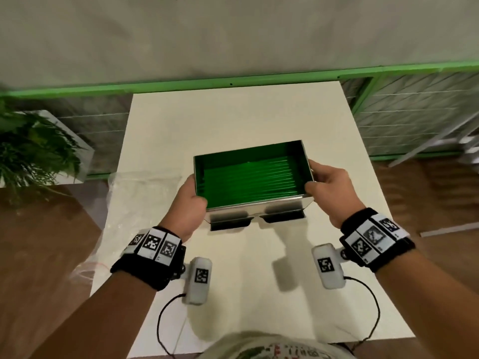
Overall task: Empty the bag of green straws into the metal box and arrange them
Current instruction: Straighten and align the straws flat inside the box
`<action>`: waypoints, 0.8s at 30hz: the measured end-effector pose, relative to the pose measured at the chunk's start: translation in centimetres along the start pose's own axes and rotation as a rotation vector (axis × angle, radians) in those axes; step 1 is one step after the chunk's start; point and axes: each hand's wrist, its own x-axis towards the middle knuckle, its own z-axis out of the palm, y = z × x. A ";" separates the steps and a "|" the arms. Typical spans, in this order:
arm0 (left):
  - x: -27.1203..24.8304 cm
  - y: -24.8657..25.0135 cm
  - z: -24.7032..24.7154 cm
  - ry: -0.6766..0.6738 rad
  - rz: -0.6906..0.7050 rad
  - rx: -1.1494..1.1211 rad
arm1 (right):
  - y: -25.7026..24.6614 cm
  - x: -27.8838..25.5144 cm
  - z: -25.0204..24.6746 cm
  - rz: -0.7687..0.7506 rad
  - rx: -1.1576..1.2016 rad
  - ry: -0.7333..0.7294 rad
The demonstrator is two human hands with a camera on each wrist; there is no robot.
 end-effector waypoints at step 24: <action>4.0 1.2 -1.0 -0.152 0.017 0.020 | 1.5 3.7 -0.6 0.067 -0.056 -0.042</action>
